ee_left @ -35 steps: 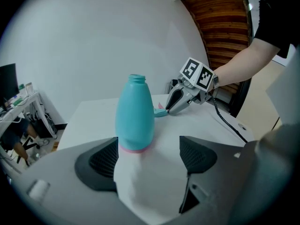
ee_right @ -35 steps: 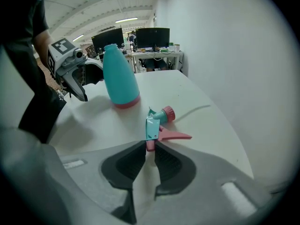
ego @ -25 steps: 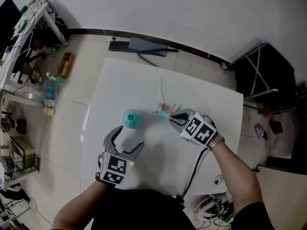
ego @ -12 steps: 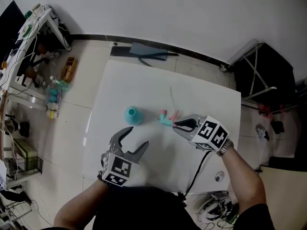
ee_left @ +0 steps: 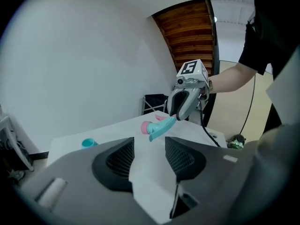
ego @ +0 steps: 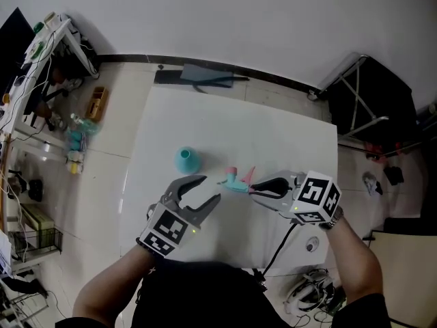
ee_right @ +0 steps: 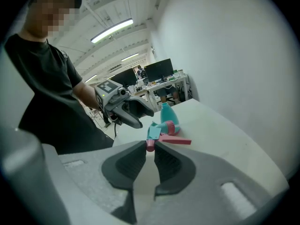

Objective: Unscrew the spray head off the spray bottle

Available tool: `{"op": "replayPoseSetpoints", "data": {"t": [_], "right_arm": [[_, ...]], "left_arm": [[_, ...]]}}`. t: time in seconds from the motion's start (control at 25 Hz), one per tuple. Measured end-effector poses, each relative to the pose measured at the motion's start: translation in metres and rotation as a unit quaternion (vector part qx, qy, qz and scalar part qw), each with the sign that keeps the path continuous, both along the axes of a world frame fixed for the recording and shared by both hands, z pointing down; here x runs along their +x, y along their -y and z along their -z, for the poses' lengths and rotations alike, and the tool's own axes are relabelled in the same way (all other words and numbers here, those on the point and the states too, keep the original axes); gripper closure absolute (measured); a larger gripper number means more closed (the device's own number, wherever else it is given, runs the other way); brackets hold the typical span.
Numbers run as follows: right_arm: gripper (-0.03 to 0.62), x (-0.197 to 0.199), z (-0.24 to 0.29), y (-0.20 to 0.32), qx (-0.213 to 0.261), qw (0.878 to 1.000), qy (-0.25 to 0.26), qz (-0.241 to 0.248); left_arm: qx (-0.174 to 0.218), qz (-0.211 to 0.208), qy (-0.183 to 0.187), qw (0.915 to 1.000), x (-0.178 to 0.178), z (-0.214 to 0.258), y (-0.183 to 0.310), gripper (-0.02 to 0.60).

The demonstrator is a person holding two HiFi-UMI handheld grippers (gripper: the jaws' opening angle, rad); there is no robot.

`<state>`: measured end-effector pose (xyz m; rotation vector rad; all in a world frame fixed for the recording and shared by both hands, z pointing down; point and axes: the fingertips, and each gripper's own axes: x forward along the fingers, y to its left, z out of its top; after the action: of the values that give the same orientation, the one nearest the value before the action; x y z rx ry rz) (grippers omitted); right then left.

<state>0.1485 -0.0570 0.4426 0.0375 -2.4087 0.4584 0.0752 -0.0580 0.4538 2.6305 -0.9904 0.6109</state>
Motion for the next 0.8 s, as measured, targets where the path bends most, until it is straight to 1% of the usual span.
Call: {"op": "replayPoseSetpoints", "data": {"t": [0.16, 0.28, 0.48, 0.6, 0.68, 0.8], "right_arm": [[0.546, -0.002, 0.016, -0.013, -0.007, 1.000, 0.021, 0.005], [0.546, -0.005, 0.024, -0.019, -0.010, 0.999, 0.030, 0.011], [0.546, -0.009, 0.033, -0.025, -0.019, 0.999, 0.042, 0.020], [0.546, -0.009, 0.037, -0.027, -0.024, 0.998, 0.049, 0.022], [0.548, -0.010, 0.039, -0.028, -0.024, 0.998, 0.053, 0.022], [0.547, -0.010, 0.042, -0.029, -0.025, 0.998, 0.053, 0.024]], "left_arm": [[-0.002, -0.060, -0.022, 0.9980, 0.011, 0.014, -0.009, 0.362], [-0.001, -0.088, -0.040, 0.9953, 0.014, 0.024, -0.015, 0.390], [-0.007, -0.111, -0.057, 0.9922, 0.012, 0.033, -0.019, 0.457], [-0.014, -0.116, -0.070, 0.9906, 0.011, 0.037, -0.022, 0.483], [-0.017, -0.119, -0.077, 0.9898, 0.011, 0.038, -0.025, 0.513], [-0.020, -0.120, -0.084, 0.9890, 0.011, 0.039, -0.027, 0.523]]}}
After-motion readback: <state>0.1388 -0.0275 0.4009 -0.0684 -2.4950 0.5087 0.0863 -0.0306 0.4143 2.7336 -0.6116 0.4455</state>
